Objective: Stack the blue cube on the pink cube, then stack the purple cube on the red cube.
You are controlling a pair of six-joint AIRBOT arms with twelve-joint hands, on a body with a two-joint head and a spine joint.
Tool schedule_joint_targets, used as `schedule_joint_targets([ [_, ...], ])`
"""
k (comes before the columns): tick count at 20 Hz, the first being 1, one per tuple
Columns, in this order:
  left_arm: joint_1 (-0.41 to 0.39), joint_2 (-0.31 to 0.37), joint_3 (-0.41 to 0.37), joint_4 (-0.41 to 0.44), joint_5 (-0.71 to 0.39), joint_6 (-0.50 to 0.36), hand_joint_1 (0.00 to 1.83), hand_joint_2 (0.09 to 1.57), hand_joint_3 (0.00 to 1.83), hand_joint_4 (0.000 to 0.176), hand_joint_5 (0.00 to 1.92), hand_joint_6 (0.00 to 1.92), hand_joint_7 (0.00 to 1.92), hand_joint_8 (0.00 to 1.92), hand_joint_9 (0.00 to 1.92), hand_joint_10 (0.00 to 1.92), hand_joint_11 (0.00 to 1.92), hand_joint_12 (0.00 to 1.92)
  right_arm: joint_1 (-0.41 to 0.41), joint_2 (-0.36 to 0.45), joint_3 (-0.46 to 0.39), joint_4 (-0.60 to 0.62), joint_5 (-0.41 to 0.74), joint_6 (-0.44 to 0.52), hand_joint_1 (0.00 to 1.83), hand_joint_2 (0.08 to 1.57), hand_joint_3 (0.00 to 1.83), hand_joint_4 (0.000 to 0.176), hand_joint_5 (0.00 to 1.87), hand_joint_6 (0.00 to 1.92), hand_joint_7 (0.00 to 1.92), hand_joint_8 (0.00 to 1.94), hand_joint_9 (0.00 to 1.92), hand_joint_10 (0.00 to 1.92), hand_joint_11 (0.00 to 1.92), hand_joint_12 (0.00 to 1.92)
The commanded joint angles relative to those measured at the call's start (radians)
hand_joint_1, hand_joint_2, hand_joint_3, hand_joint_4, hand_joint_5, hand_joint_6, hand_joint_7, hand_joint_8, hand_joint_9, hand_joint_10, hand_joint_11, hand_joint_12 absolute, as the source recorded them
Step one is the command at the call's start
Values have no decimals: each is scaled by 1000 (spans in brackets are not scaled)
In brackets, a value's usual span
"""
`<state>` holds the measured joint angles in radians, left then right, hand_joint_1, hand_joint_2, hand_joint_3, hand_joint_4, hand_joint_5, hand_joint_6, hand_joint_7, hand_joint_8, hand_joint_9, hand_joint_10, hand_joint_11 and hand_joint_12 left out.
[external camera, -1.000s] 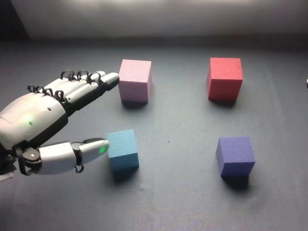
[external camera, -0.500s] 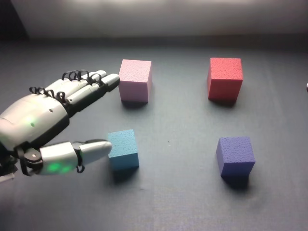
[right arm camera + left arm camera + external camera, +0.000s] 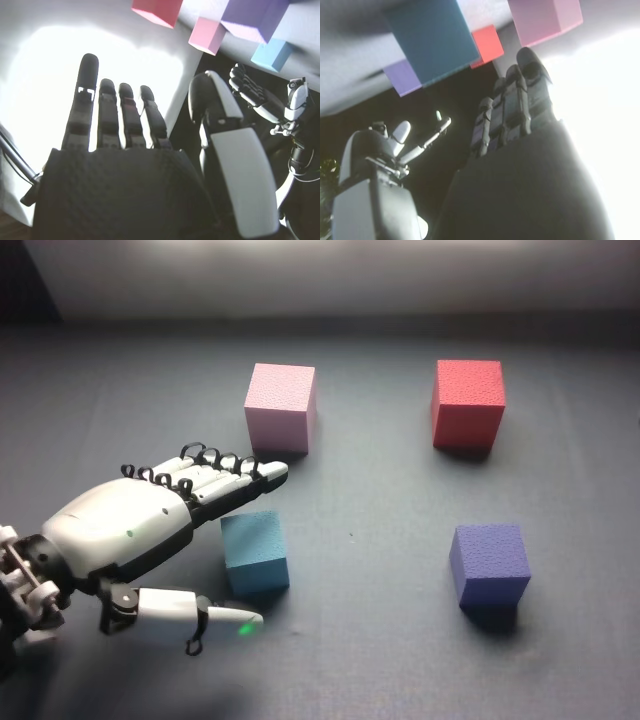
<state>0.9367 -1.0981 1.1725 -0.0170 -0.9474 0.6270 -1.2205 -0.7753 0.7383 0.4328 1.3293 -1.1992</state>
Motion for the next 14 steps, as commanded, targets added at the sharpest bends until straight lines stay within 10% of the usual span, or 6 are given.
schedule_joint_targets([
  [1, -15, -8, 4, 2, -88, 1, 576, 1041, 2, 56, 83, 3, 207, 13, 150, 54, 0, 570, 1, 0, 6, -9, 116, 8, 604, 1387, 0, 0, 36, 1, 0, 0, 13, 6, 0, 1141],
  [6, -33, -49, 43, -18, -39, 5, 586, 1168, 6, 43, 263, 25, 366, 22, 53, 597, 0, 1141, -1, 0, 7, -6, 115, 10, 636, 1375, 0, 0, 45, 3, 0, 0, 16, 12, 0, 1297],
  [7, -39, -61, 54, -20, -31, -1, 716, 1196, 5, 0, 522, 141, 581, 552, 235, 946, 0, 1561, -2, 0, 7, -5, 115, 11, 625, 1374, 0, 0, 42, 1, 0, 0, 14, 12, 0, 1307],
  [8, -42, -64, 57, -20, -29, -2, 991, 1209, 9, 0, 744, 1038, 894, 1532, 869, 1726, 938, 1849, -3, 0, 7, -5, 115, 11, 620, 1373, 0, 0, 44, 2, 0, 0, 15, 13, 0, 1311],
  [9, -49, -70, 64, -20, -24, -2, 1073, 1214, 6, 0, 785, 1235, 1104, 1843, 1278, 1882, 1376, 1907, -3, 0, 7, -4, 115, 12, 593, 1376, 0, 0, 40, 0, 0, 0, 14, 13, 0, 1315],
  [14, -67, -75, 77, -19, -23, -2, 1093, 1227, 0, 0, 776, 1302, 1014, 1916, 1240, 1921, 1366, 1921, -6, -1, 7, -2, 115, 15, 580, 1377, 0, 0, 44, 2, 0, 0, 15, 16, 0, 1308],
])
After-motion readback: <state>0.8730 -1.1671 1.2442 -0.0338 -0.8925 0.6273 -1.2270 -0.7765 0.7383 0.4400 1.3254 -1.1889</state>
